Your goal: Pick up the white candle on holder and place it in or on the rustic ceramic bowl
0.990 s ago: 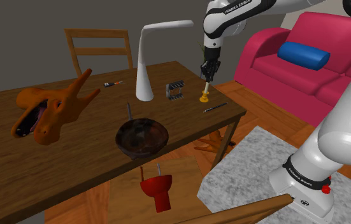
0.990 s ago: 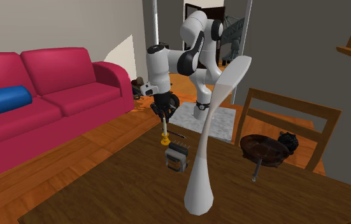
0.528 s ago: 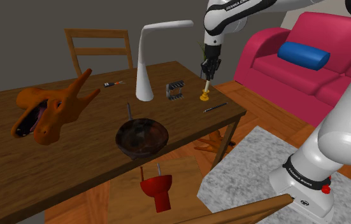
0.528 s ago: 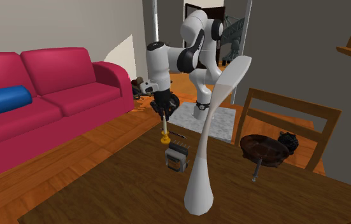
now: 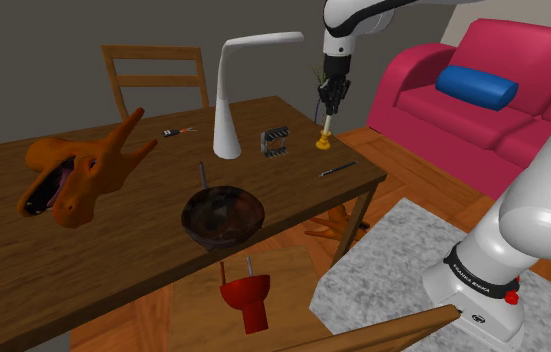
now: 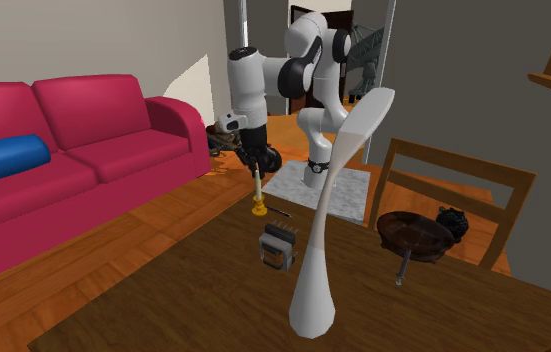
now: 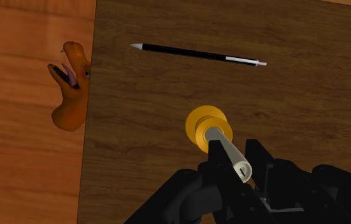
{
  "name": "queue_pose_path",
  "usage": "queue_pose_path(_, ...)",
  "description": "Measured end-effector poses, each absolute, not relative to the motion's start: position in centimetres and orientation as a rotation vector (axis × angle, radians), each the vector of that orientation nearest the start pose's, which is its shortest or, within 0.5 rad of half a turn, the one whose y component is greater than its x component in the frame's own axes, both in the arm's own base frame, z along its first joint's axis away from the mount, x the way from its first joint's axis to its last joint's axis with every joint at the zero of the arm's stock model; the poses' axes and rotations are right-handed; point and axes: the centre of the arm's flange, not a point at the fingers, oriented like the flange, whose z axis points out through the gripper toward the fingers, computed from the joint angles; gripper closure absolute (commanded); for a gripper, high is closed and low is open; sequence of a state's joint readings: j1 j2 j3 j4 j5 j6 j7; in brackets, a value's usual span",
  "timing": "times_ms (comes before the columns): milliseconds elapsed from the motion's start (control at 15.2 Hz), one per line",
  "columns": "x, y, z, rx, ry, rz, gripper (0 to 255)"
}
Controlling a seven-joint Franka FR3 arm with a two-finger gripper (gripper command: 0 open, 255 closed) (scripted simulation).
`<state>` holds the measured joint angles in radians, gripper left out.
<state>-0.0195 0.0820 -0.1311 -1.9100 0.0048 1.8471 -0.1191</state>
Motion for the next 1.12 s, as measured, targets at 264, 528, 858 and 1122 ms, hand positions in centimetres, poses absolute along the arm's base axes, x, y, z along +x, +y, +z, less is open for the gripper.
queue_pose_path(264, 55.7, -8.3, 46.2, -3.12, 0.052, 0.225, 255)
queue_pose_path(528, 55.8, -8.3, 48.3, -3.12, 0.052, 0.225, 255)
queue_pose_path(858, 55.8, -8.4, 51.0, -3.12, 0.052, 0.225, 255)
queue_pose_path(1122, 55.9, -8.2, 53.2, -3.12, 0.052, 0.225, 255)
